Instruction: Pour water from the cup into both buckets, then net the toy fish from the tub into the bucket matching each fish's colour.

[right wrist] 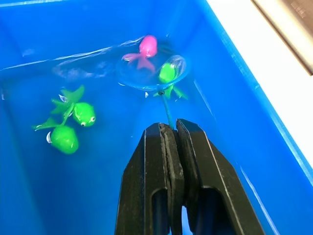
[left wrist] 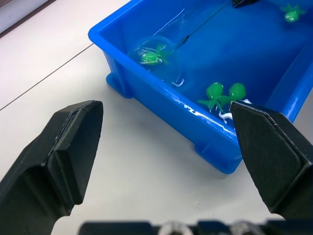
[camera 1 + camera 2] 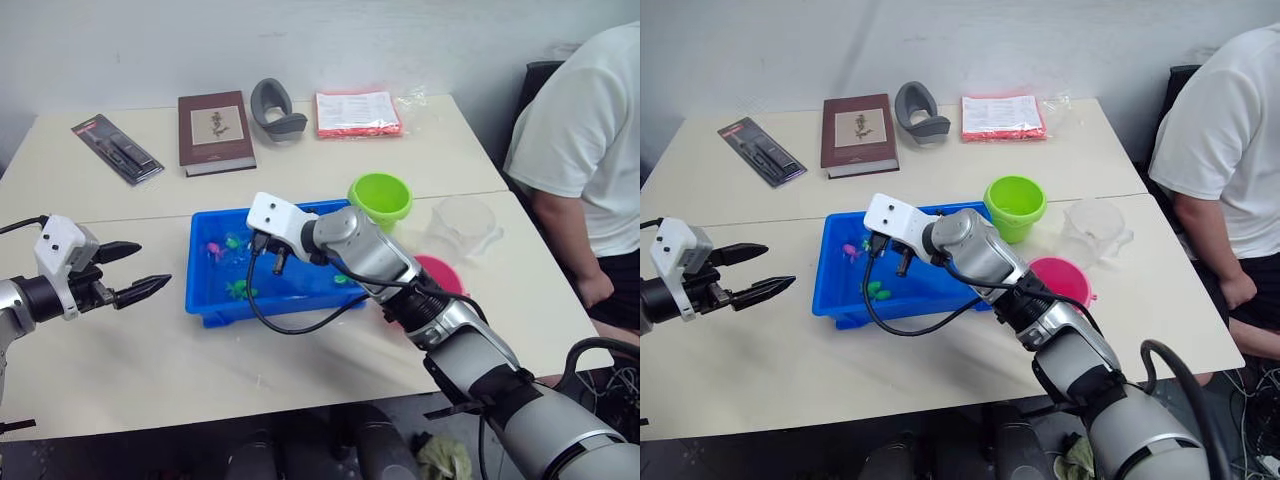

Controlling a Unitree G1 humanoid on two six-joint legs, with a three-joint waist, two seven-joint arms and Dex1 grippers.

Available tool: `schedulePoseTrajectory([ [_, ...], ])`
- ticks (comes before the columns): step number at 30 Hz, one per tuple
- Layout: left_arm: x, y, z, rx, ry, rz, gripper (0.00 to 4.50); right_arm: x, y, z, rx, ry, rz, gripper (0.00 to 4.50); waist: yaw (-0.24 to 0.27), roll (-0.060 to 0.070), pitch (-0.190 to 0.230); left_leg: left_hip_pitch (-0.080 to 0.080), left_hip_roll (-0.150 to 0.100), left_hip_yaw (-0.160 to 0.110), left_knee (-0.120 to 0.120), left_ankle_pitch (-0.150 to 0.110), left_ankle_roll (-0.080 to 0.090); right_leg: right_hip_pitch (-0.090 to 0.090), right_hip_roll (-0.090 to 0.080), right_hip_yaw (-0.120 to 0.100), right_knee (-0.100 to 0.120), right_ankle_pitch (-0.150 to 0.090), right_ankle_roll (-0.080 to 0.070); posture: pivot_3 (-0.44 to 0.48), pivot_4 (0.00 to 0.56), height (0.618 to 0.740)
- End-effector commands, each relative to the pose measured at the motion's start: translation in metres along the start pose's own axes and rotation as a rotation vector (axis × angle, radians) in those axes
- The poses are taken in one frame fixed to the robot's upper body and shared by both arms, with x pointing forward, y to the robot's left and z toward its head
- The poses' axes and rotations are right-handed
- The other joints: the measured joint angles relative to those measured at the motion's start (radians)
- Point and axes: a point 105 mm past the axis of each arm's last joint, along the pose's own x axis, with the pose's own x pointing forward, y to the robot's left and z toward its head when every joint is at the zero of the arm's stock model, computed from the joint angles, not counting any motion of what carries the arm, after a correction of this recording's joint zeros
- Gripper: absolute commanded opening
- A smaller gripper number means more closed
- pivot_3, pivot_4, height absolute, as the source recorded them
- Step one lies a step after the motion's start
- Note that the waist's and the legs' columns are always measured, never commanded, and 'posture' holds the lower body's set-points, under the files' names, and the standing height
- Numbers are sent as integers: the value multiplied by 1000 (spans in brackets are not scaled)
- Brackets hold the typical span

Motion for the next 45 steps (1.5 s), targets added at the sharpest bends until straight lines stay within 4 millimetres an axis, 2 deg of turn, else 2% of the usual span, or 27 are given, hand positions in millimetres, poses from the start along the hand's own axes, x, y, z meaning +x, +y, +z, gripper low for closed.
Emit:
schedulePoseTrajectory([
  [1,-6,3,9,36,-8,18,4445,-11,-12,25,4,-111,-40,0,1,0,0,0,0,0,0,0,0,0,0,0,0,0,0,0,150,740],
  [6,-9,5,7,33,1,28,4445,-19,-15,21,29,-118,-28,0,1,0,0,0,0,0,0,0,0,0,0,0,0,0,0,0,150,740],
  [8,-10,6,7,33,2,30,4445,-25,-18,13,51,-107,-20,0,2,0,0,0,0,0,0,0,0,0,0,0,0,0,0,0,150,740],
  [10,-10,6,7,34,3,27,4445,-33,-21,4,50,-82,-19,0,3,0,0,0,0,0,0,0,0,0,0,0,0,0,0,0,150,740],
  [17,-4,-2,14,51,-45,-31,4445,-68,-23,-6,128,-88,8,0,5,0,0,0,0,0,0,0,0,0,0,0,0,0,0,0,150,740],
  [20,2,-11,21,64,-106,-91,4445,-88,-21,-16,189,-89,18,0,11,0,0,0,0,-1,0,0,0,0,0,0,0,0,0,0,150,740],
  [22,7,-19,27,78,-143,-145,4445,-104,-14,-18,313,-134,66,0,13,0,0,0,-1,0,0,0,0,0,-1,0,0,0,0,0,150,740],
  [25,15,-26,37,95,-188,-195,4445,-124,-9,-29,341,-141,75,0,27,0,0,0,-1,-1,0,0,0,0,0,0,0,0,0,0,150,740],
  [30,30,-32,49,118,-236,-255,4445,-150,-10,-41,436,-132,39,0,36,0,0,1,-2,0,1,1,1,1,0,0,0,0,0,0,150,740],
  [34,43,-41,59,136,-272,-330,4445,-183,-8,-56,524,-103,-14,0,46,0,0,1,-2,0,1,1,0,1,0,0,2,0,0,0,150,740],
  [36,47,-44,61,143,-270,-370,4445,-200,-8,-67,561,-73,-75,0,58,-1,0,0,-2,0,1,1,0,1,0,0,2,0,0,0,150,740],
  [40,57,-52,61,144,-273,-443,4445,-237,4,-69,542,-176,-94,0,63,-1,0,1,-2,-1,1,1,1,2,1,0,-4,0,1,0,150,740],
  [45,72,-57,62,153,-282,-497,4445,-272,15,-87,576,-155,-206,0,66,-1,0,2,-4,-1,1,1,1,3,2,0,-4,1,2,0,150,740],
])
